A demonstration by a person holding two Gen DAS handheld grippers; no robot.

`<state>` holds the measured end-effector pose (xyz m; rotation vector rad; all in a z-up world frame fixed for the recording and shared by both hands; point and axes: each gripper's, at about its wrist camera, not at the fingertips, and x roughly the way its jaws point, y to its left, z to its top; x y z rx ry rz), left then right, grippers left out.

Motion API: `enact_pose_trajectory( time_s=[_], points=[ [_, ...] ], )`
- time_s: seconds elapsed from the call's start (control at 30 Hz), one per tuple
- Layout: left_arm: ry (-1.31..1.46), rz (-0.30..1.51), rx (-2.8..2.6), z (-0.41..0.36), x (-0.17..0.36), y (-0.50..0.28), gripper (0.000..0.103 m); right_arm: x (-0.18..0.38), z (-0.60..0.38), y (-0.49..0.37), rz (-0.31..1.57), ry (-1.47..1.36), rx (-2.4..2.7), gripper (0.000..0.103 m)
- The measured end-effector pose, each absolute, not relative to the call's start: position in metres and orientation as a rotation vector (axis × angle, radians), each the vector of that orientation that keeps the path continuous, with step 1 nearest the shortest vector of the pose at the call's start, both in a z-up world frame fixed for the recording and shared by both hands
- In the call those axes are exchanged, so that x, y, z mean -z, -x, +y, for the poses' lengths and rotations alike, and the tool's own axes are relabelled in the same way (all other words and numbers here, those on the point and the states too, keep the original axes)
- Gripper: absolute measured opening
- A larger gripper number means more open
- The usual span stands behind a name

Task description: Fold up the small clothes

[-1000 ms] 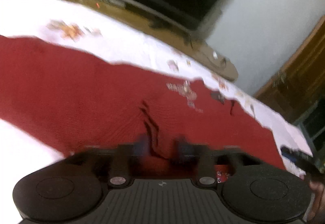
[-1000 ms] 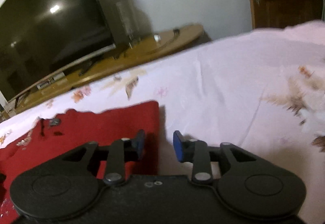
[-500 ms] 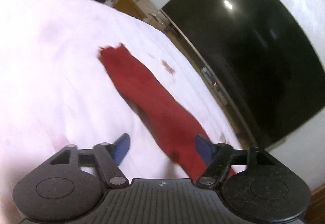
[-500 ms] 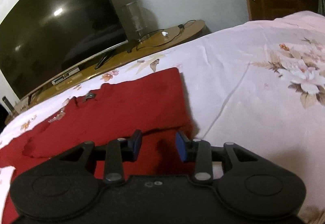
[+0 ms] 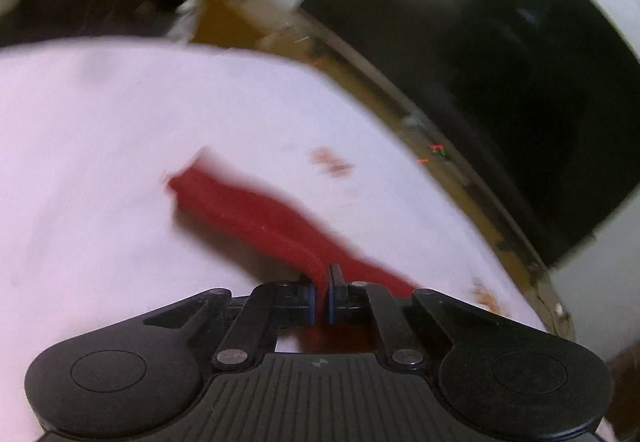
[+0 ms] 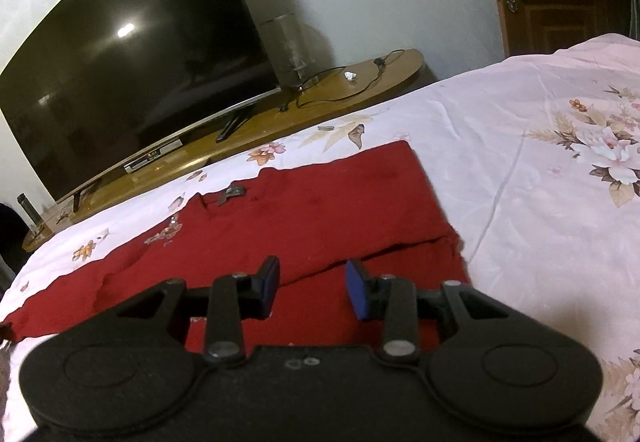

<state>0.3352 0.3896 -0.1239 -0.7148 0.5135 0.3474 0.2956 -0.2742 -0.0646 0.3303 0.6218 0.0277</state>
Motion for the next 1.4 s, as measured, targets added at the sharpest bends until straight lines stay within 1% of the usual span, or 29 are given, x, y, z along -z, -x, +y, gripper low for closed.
enact_pose_trajectory(
  time_s=[0.1, 0.17, 0.33, 0.43, 0.5, 0.57, 0.6, 0.63, 0.67, 0.7, 0.73, 0.77, 0.9, 1.07, 1.17, 1.27, 1.3, 1.33, 1.37, 1.4],
  points=[
    [0.611, 0.458, -0.250, 0.343, 0.094, -0.351, 0.005, 0.065, -0.276, -0.291, 0.619, -0.333, -0.025, 0.037],
    [0.541, 0.441, -0.163, 0.299, 0.077, -0.365, 0.005, 0.066, -0.279, -0.290, 0.619, -0.344, -0.020, 0.037],
    [0.391, 0.459, 0.090, 0.167, 0.055, -0.394, 0.005, 0.066, -0.287, -0.289, 0.614, -0.353, -0.023, 0.037],
    [0.316, 0.520, 0.205, 0.087, 0.062, -0.411, 0.005, 0.061, -0.293, -0.289, 0.607, -0.357, -0.032, 0.037],
    [0.270, 0.639, 0.268, 0.041, 0.079, -0.433, 0.006, 0.059, -0.299, -0.289, 0.607, -0.371, -0.035, 0.037],
    [0.191, 0.790, 0.309, 0.000, 0.107, -0.448, 0.006, 0.058, -0.304, -0.292, 0.611, -0.401, -0.046, 0.039],
    [0.139, 0.782, 0.313, -0.013, 0.109, -0.439, 0.007, 0.058, -0.306, -0.294, 0.614, -0.414, -0.053, 0.041],
    [0.089, 0.736, 0.306, -0.021, 0.106, -0.428, 0.022, 0.058, -0.307, -0.298, 0.622, -0.432, -0.064, 0.044],
    [0.077, 0.710, 0.316, -0.020, 0.098, -0.420, 0.034, 0.058, -0.307, -0.302, 0.631, -0.454, -0.081, 0.046],
    [0.093, 0.683, 0.310, -0.012, 0.092, -0.410, 0.057, 0.058, -0.306, -0.307, 0.635, -0.476, -0.104, 0.049],
    [0.109, 0.629, 0.274, 0.000, 0.083, -0.396, 0.070, 0.059, -0.304, -0.310, 0.637, -0.494, -0.126, 0.052],
    [0.112, 0.589, 0.232, 0.015, 0.076, -0.387, 0.071, 0.061, -0.301, -0.316, 0.644, -0.519, -0.157, 0.053],
    [0.185, 0.546, 0.044, 0.081, 0.071, -0.349, 0.071, 0.077, -0.278, -0.344, 0.689, -0.634, -0.276, 0.052],
    [0.235, 0.634, -0.043, 0.120, 0.098, -0.336, 0.070, 0.106, -0.237, -0.382, 0.783, -0.686, -0.332, 0.049],
    [0.252, 0.673, -0.046, 0.124, 0.114, -0.342, 0.070, 0.115, -0.226, -0.395, 0.799, -0.686, -0.327, 0.048],
    [0.271, 0.681, -0.055, 0.123, 0.128, -0.350, 0.070, 0.123, -0.214, -0.405, 0.832, -0.664, -0.345, 0.042],
    [0.251, 0.683, -0.058, 0.121, 0.130, -0.348, 0.070, 0.123, -0.208, -0.407, 0.832, -0.634, -0.357, 0.031],
    [0.228, 0.685, -0.061, 0.119, 0.131, -0.347, 0.070, 0.123, -0.203, -0.408, 0.830, -0.604, -0.364, 0.015],
    [0.205, 0.687, -0.064, 0.116, 0.131, -0.349, 0.070, 0.121, -0.198, -0.410, 0.832, -0.558, -0.365, 0.012],
    [0.193, 0.687, -0.064, 0.112, 0.133, -0.354, 0.070, 0.117, -0.196, -0.410, 0.821, -0.518, -0.351, 0.012]
  ],
)
